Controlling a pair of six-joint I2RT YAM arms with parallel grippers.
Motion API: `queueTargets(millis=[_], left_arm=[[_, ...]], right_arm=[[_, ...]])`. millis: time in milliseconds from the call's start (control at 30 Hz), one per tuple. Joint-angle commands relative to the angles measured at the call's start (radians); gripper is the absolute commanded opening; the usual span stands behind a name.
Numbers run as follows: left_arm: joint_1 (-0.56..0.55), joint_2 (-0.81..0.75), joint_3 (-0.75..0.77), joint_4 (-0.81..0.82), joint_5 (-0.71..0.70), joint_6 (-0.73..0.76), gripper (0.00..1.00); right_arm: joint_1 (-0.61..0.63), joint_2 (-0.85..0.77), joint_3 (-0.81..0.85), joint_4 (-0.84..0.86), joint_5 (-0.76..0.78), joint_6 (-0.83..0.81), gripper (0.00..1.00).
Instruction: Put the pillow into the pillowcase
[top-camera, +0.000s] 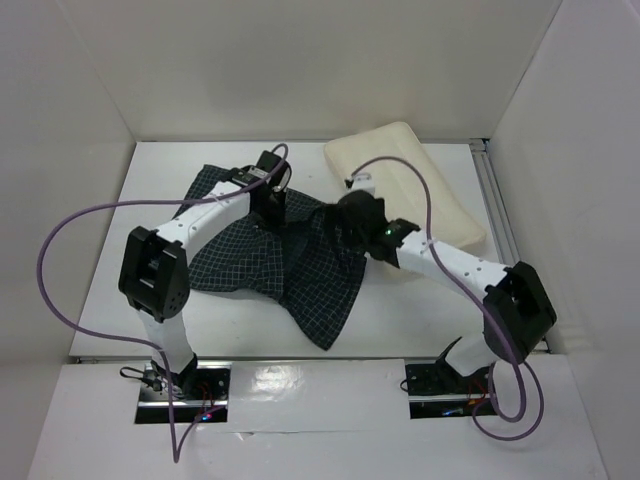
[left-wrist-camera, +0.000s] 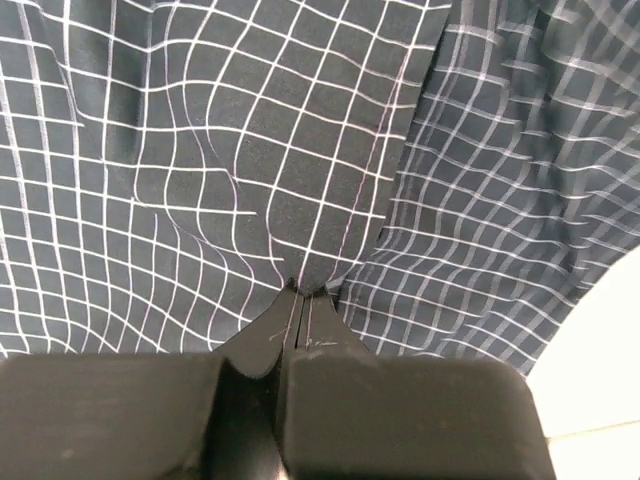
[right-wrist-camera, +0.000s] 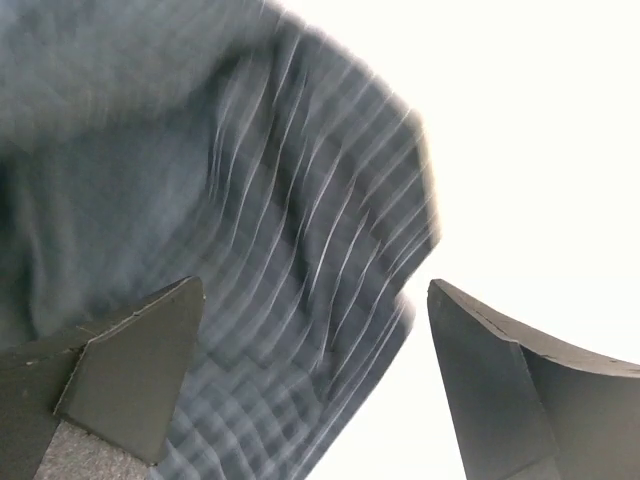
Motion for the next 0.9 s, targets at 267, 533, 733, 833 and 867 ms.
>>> queueTargets(millis=[267,533,733,833,867], left_arm=[[0.029,0.004,0.057,-0.022,0.094,-0.055,0.00],[0.047,-0.005,0.066,-0.031,0.105,-0.055,0.00],[0.066,0.015,0.075,-0.031,0.138,-0.046,0.00],[0.076,0.024,0.084,-0.031,0.140,-0.046,0.00],[0.076,0.024,0.084,-0.031,0.140,-0.046,0.00]], right_arm=[[-0.247,0.708,0.786,-0.190,0.091,-0.233,0.89],[-0.384,0.732,0.891,-0.176,-0.043,-0.224,0.00],[-0.421,0.335,0.457,-0.016,-0.276,-0.224,0.00],[-0.412,0.071,0.270,0.046,-0.330,-0.215,0.00],[-0.403,-0.059,0.153,0.061,-0.342,-0.188,0.00]])
